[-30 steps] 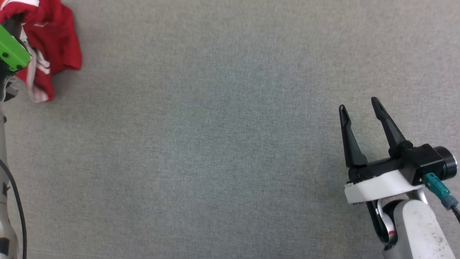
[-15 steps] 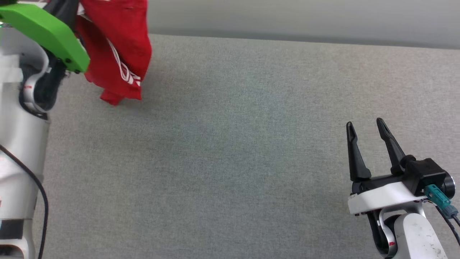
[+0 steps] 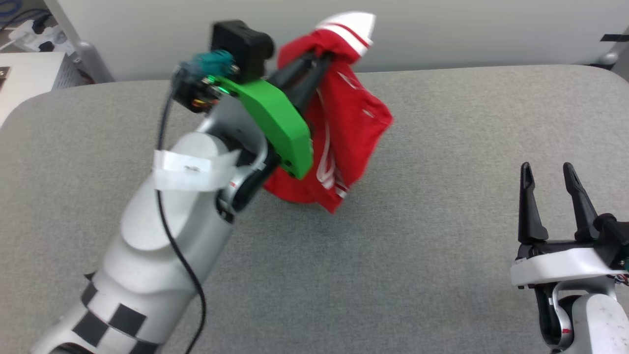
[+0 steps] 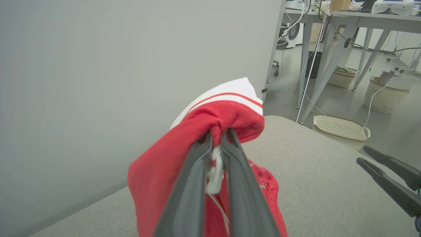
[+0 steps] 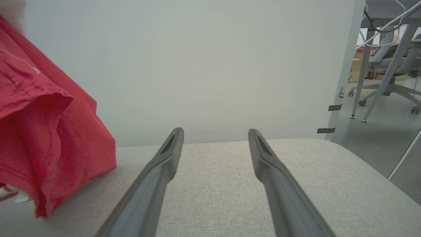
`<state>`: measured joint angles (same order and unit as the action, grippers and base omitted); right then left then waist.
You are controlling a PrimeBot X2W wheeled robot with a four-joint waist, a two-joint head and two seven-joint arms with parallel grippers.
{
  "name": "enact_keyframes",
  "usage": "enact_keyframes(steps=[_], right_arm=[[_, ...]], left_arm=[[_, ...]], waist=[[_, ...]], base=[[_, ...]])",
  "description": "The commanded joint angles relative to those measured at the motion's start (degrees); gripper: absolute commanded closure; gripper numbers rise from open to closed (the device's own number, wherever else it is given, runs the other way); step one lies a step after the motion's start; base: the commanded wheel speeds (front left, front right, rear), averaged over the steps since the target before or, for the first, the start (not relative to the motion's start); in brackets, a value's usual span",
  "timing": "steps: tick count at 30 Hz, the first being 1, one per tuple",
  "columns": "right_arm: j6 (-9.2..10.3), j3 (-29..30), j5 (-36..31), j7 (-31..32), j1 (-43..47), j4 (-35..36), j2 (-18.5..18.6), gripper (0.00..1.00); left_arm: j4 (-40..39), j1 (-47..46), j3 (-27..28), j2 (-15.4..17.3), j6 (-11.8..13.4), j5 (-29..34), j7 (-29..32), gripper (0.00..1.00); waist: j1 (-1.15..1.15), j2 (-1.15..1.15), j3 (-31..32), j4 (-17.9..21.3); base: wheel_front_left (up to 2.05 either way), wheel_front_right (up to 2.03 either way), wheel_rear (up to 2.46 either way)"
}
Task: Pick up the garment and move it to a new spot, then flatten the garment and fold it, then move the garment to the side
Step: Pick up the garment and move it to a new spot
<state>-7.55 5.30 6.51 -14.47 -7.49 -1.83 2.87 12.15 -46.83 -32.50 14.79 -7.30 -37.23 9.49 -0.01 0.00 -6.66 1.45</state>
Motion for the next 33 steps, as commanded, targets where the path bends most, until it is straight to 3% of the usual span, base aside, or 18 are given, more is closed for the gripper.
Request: enact_keyframes(steps=[1,8,13,14,24,29,33], right_arm=[[0.06,0.7,0.7,-0.5,-0.5,0.2,0.0,0.00],[0.06,2.1,1.3,-0.5,-1.2,0.1,0.0,0.00],[0.06,1.6,1.7,-0.5,-1.7,-0.1,0.0,0.00],[0.06,1.5,1.7,-0.5,-1.8,-0.2,0.0,0.00],[0.06,0.6,1.9,-0.5,-1.4,-1.2,0.0,0.00],[0.06,0.8,1.3,-0.5,-0.3,-1.7,0.0,0.00],[0.06,0.4,1.0,-0.5,2.1,-2.0,0.0,0.00]], left_arm=[[-0.2,1.5,-1.8,-1.5,-0.2,0.7,-0.7,1.00],[5.6,6.0,-12.7,-9.3,-0.2,1.4,-3.1,1.00],[12.9,7.8,-18.7,-11.5,-0.2,0.0,-5.7,1.00],[14.7,7.8,-19.7,-11.7,-0.1,0.0,-6.4,0.00],[17.8,4.8,-27.0,-11.9,1.2,-5.9,-12.8,0.00],[19.0,2.9,-25.6,-11.9,2.8,-6.4,-17.1,0.00],[18.2,4.2,-20.8,-7.4,6.2,-6.4,-22.4,0.00]], waist=[[0.01,0.00,-0.5,2.9],[0.01,0.00,-2.8,7.0],[0.01,0.00,-4.1,8.6],[0.01,0.00,-4.2,8.8],[0.01,0.00,-2.5,6.3],[0.01,0.00,0.2,3.1],[0.01,0.00,3.4,-1.0]], base=[[0.00,0.00,0.00],[0.00,0.00,0.00],[0.00,0.00,0.00],[0.00,0.00,0.00],[0.00,0.00,0.00],[0.00,0.00,0.00],[0.00,0.00,0.00]])
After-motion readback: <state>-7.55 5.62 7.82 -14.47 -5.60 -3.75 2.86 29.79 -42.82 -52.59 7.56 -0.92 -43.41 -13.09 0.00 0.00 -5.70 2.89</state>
